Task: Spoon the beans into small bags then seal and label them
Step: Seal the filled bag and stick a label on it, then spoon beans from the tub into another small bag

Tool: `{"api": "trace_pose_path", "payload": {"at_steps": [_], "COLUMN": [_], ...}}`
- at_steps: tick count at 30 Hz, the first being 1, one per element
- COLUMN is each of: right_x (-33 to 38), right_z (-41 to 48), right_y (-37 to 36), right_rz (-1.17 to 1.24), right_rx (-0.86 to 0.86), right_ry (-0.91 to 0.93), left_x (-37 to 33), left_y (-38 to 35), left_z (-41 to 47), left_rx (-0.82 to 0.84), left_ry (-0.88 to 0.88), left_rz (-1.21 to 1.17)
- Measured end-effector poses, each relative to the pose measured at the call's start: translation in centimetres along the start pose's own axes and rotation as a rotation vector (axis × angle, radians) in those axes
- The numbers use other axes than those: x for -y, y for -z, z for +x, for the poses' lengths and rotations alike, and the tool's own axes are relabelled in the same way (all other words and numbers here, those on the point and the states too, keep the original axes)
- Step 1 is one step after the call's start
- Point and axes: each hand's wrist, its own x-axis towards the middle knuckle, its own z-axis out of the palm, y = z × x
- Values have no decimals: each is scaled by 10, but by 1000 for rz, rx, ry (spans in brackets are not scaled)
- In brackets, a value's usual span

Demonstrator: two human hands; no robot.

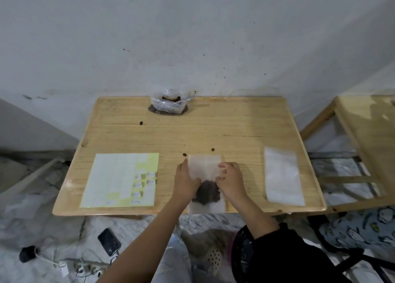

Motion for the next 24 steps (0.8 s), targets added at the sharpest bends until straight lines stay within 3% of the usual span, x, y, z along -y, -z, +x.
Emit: {"api": "trace_pose_path", "payload": {"at_steps": [4, 8, 15, 18, 24], "right_x": [4, -1, -67, -100, -133], "right_z": [3, 11, 8, 3, 0], "right_y": [10, 39, 109, 127, 143], "right_rz": [1, 39, 32, 2, -37], "right_rx": [-30, -120, -325, -366, -283], "right_ry": [-5, -16, -167, -284, -392], "left_x": [-12, -42, -94, -102, -104], "left_y": [-1, -13, -82, -115, -153], "left_z": [5, 15, 17, 10, -1], "left_rx": [-60, -59, 215, 325, 333], "left_ry": [-34, -178, -336, -307, -205], "left_rz": [59, 39, 61, 68, 87]}}
